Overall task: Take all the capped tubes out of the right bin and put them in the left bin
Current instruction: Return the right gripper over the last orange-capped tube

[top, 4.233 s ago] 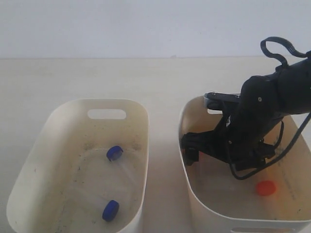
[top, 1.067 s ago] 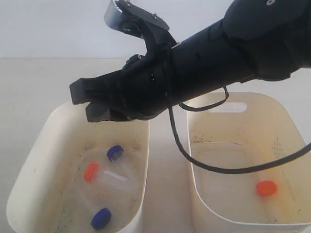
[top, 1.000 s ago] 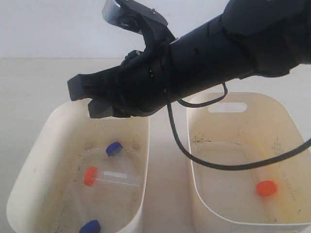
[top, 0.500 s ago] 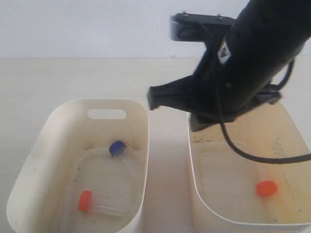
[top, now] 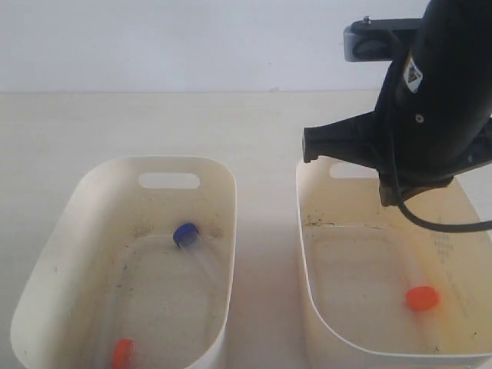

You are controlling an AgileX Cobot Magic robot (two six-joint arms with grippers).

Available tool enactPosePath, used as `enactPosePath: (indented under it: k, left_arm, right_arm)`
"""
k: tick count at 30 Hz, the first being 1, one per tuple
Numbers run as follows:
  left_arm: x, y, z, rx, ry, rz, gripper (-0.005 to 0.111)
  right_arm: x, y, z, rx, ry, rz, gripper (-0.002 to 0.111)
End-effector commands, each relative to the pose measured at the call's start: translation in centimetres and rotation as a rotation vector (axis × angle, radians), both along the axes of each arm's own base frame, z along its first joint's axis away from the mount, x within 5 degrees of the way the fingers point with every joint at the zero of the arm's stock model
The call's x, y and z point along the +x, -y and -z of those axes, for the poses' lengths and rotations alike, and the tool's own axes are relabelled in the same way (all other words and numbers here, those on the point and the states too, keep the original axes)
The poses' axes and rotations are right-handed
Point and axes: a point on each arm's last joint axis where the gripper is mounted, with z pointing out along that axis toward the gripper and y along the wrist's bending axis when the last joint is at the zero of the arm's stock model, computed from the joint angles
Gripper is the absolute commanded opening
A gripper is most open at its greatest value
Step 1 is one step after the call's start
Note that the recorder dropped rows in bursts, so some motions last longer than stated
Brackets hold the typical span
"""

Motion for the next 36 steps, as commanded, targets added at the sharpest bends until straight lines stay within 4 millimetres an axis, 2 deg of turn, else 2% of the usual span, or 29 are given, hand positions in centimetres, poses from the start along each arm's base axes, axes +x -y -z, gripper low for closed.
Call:
enactPosePath:
  k: [1,5,14,22,25,36]
  left_arm:
    - [0.0,0.0,-0.1,-0.012,0.006,0.005,0.004]
    - [0.0,0.0,-0.1,-0.012,0.006,0.005,0.004]
    - [0.0,0.0,-0.1,-0.012,0.006,0.005,0.004]
    - [0.0,0.0,-0.1,-0.012,0.006,0.005,0.004]
    - [0.0,0.0,-0.1,-0.012,0.006,0.005,0.004]
    - [0.0,0.0,-0.1,-0.012,0.006,0.005,0.004]
  right_arm:
    - [0.5,0.4,0.3,0.003,-0.039,-0.020,0.000]
    - [1.4,0.4,1.7,-0.009,-0.096,-0.038,0.000]
    - [3.6,0.0,6.0,-0.085,-0.232,-0.040,0.000]
    - [1.2,1.3,9.3,-0.143,-0.368,-0.036,0.000]
    - [1.6,0.4,9.6,-0.051,-0.321,-0.076,0.000]
    - [2.1,0.1,9.6,-0.017,-0.259,-0.084,0.000]
